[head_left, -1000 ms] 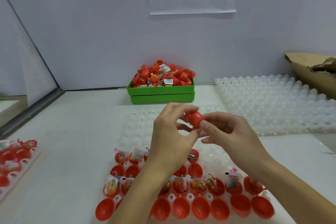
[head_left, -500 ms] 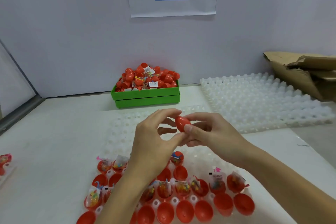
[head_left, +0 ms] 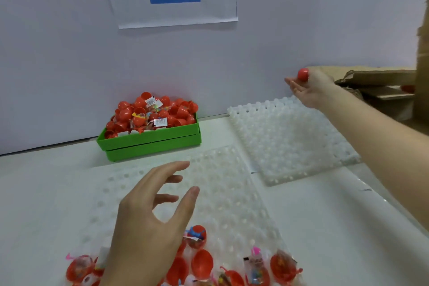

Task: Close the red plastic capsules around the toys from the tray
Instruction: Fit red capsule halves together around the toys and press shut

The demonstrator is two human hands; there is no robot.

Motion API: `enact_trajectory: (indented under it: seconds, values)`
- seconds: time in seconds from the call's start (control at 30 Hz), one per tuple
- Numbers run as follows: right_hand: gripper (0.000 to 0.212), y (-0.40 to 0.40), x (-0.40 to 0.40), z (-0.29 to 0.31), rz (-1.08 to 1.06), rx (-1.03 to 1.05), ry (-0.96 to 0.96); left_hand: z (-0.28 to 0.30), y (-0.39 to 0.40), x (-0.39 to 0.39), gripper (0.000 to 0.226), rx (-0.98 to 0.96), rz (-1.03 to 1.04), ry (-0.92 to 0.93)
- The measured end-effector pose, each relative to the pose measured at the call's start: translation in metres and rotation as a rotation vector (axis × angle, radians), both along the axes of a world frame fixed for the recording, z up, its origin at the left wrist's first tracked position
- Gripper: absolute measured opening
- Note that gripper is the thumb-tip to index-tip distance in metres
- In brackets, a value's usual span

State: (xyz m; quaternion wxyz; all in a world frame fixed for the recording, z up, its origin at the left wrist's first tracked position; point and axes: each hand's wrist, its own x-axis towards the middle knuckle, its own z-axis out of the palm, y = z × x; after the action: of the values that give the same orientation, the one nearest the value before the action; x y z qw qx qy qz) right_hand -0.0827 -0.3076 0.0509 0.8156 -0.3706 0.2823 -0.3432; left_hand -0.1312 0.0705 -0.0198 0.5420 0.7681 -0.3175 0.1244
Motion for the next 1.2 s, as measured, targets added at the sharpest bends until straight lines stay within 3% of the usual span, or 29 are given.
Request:
enact_trajectory:
  seconds: [0.1, 0.2, 0.43, 0.5, 0.57, 0.67, 0.77, 0.83, 0.97, 1.2]
  values:
    - [0.039, -0.028, 0.007, 0.01, -0.17, 0.038, -0.03, -0.002, -0.002, 0.001, 0.039, -0.011, 0.025, -0.047]
    - [0.04, -0.05, 0.012, 0.013, -0.25, 0.103, -0.116, -0.002, -0.004, 0.004, 0.038, -0.046, 0.02, -0.068]
    - [0.036, -0.033, 0.018, -0.011, -0.217, 0.172, -0.179, 0.001, -0.005, 0.004, 0.031, -0.009, 0.029, -0.054]
    - [0.037, -0.002, 0.007, -0.024, -0.051, 0.018, -0.053, -0.001, -0.002, 0.006, 0.013, 0.062, 0.048, -0.043]
    - [0.034, 0.027, -0.009, -0.037, 0.096, -0.195, 0.093, -0.002, 0.002, 0.008, 0.021, 0.151, 0.058, -0.019]
    - [0.026, 0.072, -0.041, -0.045, 0.364, -0.635, 0.269, -0.001, 0.008, 0.01, 0.013, 0.277, 0.035, 0.031]
    - [0.024, 0.117, -0.073, -0.042, 0.617, -1.086, 0.345, -0.001, 0.014, 0.012, 0.012, 0.359, 0.023, 0.039]
    - [0.024, 0.148, -0.087, -0.04, 0.694, -1.279, 0.352, -0.002, 0.016, 0.013, 0.013, 0.395, 0.013, 0.048]
    - [0.02, 0.195, -0.106, -0.053, 0.718, -1.489, 0.289, -0.005, 0.017, 0.01, 0.016, 0.468, -0.012, 0.079]
    - [0.026, 0.205, -0.115, -0.082, 0.827, -1.594, 0.296, -0.007, 0.016, 0.012, 0.017, 0.516, 0.001, 0.076]
